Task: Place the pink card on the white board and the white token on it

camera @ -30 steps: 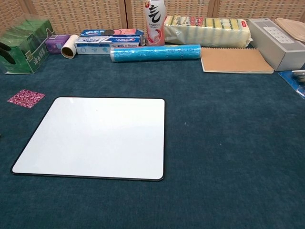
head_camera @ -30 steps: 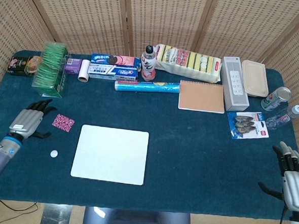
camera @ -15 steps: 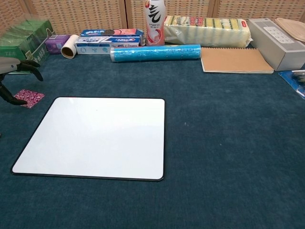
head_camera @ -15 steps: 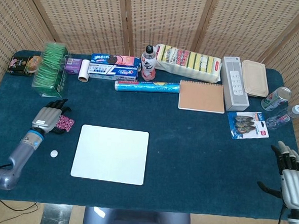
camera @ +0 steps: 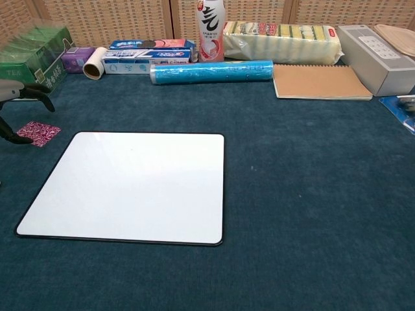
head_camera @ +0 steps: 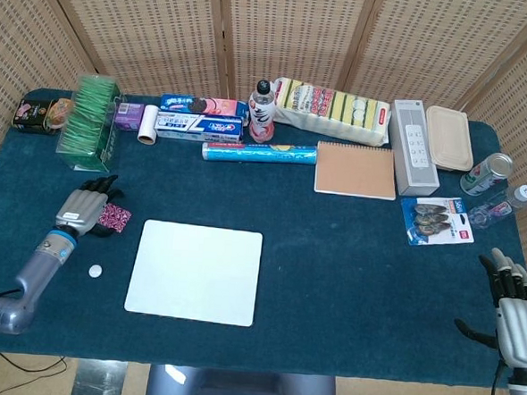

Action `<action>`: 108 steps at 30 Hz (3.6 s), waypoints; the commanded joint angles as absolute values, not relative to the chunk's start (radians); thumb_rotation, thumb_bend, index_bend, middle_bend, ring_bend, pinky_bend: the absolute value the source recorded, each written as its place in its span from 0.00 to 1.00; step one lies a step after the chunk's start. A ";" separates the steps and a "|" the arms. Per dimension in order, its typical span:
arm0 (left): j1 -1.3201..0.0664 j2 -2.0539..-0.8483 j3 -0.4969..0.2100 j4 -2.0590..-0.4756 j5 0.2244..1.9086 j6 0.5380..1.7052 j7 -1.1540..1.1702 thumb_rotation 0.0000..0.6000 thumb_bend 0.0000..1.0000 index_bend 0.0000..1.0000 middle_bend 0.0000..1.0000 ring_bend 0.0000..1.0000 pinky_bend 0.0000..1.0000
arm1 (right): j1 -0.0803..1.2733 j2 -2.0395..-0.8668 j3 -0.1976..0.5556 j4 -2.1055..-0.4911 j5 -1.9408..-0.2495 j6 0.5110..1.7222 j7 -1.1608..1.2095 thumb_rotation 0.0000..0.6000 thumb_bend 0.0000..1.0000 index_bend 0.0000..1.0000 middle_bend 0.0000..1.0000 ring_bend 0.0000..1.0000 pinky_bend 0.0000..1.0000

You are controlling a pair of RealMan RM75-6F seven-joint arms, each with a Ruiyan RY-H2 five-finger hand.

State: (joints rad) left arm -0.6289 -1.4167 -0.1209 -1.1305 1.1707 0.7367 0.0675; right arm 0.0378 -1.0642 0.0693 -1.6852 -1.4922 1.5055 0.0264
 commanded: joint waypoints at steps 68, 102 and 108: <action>-0.679 -1.431 -0.095 -1.098 1.041 0.668 0.159 1.00 0.26 0.41 0.00 0.00 0.07 | 0.037 -1.063 0.072 -1.690 -1.487 1.507 0.017 1.00 0.00 0.02 0.00 0.00 0.00; -0.677 -1.338 -0.122 -1.259 1.024 0.703 0.157 1.00 0.28 0.44 0.00 0.00 0.07 | 0.037 -1.055 0.071 -1.693 -1.483 1.502 0.026 1.00 0.00 0.02 0.00 0.00 0.00; -0.703 -1.211 -0.124 -1.563 0.932 0.727 0.260 1.00 0.28 0.44 0.00 0.00 0.07 | 0.038 -1.055 0.068 -1.696 -1.488 1.500 0.026 1.00 0.00 0.02 0.00 0.00 0.00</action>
State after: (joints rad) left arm -0.6844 -1.2870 -0.1225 -1.4043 0.9942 0.7067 0.1876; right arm 0.0377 -1.0547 0.0686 -1.6957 -1.4877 1.5002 0.0261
